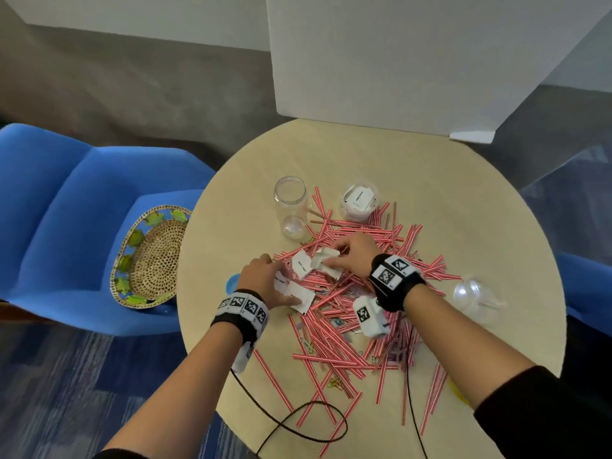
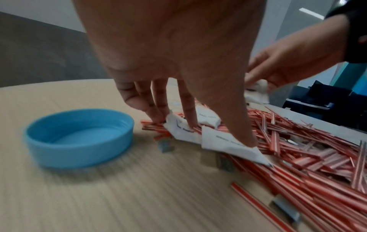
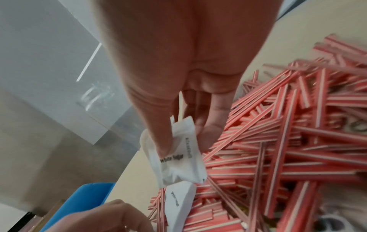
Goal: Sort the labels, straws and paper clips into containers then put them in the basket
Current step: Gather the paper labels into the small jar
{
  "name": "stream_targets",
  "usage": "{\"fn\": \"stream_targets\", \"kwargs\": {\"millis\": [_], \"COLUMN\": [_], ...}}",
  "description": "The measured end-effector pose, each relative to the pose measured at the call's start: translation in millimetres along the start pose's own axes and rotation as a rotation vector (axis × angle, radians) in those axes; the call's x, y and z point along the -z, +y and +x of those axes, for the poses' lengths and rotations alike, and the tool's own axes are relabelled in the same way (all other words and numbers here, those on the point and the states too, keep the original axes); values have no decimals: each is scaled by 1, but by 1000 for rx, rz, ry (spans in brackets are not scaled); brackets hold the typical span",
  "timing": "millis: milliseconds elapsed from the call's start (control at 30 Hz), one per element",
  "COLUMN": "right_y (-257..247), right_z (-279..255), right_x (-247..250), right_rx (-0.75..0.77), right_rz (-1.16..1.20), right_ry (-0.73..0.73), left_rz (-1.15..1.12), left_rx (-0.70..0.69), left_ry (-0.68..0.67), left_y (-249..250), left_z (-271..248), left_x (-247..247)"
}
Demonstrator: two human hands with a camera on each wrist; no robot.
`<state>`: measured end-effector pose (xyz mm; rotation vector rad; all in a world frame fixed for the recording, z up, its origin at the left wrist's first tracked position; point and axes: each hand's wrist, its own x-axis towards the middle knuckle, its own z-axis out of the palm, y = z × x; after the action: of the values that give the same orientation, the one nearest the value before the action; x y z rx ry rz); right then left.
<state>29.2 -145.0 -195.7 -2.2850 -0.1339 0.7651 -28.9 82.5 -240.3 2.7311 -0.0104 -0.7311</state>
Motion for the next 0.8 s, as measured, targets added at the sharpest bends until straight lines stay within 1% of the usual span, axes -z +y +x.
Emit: {"fn": "stream_targets", "kwargs": {"millis": [67, 167, 300, 367, 433, 500, 567, 667, 733, 800], "right_y": [-8, -11, -9, -8, -5, -3, -1, 9, 19, 30], "right_z": [16, 34, 41, 41, 41, 39, 33, 20, 13, 10], "right_x": [-9, -27, -42, -44, -43, -39, -31, -11, 7, 25], "right_rx": [0, 32, 32, 27, 25, 24, 15, -24, -56, -87], "right_rz": [-16, -92, -171, -171, -137, -79, 12, 131, 194, 158], "right_ry": [0, 9, -31, -27, -10, -1, 9, 14, 10, -15], "left_rz": [-8, -95, -145, -148, -184, -253, -326, -453, -490, -500], "left_rx": [-1, 34, 10, -6, -3, 10, 26, 46, 40, 19], "left_ry": [4, 35, -10, -24, -5, 30, 33, 32, 56, 76], "left_y": [2, 3, 4, 4, 5, 5, 5, 3, 0, 0], "left_z": [-2, -4, -4, -4, -4, -5, -7, -9, -11, -13], "left_x": [-8, -15, -21, -20, -16, -12, -9, -3, 3, 11]}}
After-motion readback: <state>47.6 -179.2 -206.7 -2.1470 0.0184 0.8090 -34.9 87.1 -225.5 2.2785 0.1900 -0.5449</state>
